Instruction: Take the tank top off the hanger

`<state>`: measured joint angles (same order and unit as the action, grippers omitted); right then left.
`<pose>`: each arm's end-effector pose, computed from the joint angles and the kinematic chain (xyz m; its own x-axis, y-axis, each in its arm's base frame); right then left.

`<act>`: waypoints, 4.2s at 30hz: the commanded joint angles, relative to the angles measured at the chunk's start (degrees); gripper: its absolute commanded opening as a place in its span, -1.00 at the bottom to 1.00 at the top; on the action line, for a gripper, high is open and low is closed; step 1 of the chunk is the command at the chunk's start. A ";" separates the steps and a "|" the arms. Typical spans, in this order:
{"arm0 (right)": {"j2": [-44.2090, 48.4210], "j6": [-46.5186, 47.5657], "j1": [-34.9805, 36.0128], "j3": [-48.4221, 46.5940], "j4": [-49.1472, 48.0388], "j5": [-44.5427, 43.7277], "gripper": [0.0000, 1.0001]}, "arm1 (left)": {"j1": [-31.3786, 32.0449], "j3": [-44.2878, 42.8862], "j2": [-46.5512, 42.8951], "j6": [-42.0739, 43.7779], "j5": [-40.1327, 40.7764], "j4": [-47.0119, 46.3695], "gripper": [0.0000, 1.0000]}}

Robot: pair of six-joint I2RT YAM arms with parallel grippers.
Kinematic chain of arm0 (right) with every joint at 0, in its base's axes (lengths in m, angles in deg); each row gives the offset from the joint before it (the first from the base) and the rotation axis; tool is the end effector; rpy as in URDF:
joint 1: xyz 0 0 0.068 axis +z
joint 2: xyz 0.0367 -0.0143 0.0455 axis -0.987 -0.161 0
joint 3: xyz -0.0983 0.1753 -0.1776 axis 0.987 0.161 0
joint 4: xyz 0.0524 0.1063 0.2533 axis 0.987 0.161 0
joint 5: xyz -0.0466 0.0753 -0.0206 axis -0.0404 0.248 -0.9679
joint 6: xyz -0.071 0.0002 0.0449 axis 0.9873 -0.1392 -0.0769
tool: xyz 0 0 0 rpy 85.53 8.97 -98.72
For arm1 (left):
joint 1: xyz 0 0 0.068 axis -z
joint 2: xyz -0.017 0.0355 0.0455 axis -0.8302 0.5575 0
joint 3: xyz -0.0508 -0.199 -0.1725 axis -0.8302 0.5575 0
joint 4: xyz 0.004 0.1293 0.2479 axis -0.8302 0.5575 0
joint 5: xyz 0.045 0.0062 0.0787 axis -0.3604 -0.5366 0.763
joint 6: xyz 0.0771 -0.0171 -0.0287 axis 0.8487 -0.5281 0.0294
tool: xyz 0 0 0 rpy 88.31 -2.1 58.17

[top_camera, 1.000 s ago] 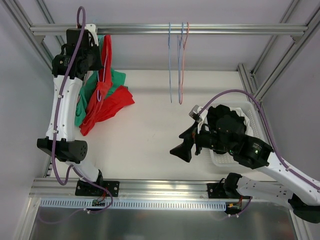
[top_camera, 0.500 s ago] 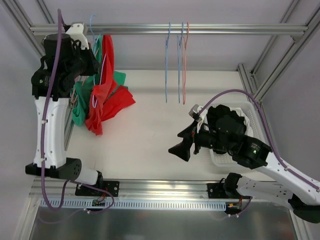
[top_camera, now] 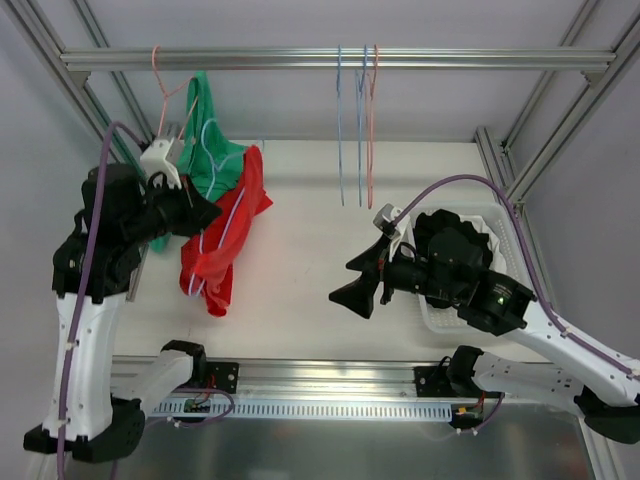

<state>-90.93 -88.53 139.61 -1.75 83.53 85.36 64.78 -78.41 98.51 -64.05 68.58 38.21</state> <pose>0.1106 0.2158 0.3868 -0.1218 -0.0897 -0.9885 -0.9449 0.3154 0.0879 0.1968 -0.0539 0.4811 -0.3934 -0.1423 -0.9083 0.3709 0.8794 -0.2984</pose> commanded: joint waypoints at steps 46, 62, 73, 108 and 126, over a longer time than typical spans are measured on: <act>-3.92 1.31 -4.91 1.28 -6.30 -39.13 -0.99 | 0.56 18.17 -24.54 -18.72 -51.94 -12.96 -1.00; 17.26 -3.52 -6.23 -6.54 3.19 -17.60 -0.99 | 2.32 25.55 -22.61 -49.00 -28.15 -81.24 -1.00; 9.99 -3.43 -6.23 -20.88 13.39 7.99 -0.99 | 24.19 22.30 -5.48 -22.02 -10.11 -93.24 -1.00; 13.84 -9.41 -5.87 15.77 8.12 -9.59 0.99 | 24.82 7.55 8.76 -8.82 16.79 -35.31 -1.00; 14.46 -10.03 -5.87 16.21 7.68 -9.06 0.99 | 23.59 -19.89 37.42 -14.17 24.61 -29.95 -1.00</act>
<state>-77.22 -97.84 133.71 14.54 93.24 76.88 89.02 -95.92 136.00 -75.63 91.64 7.87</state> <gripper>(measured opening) 0.993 0.019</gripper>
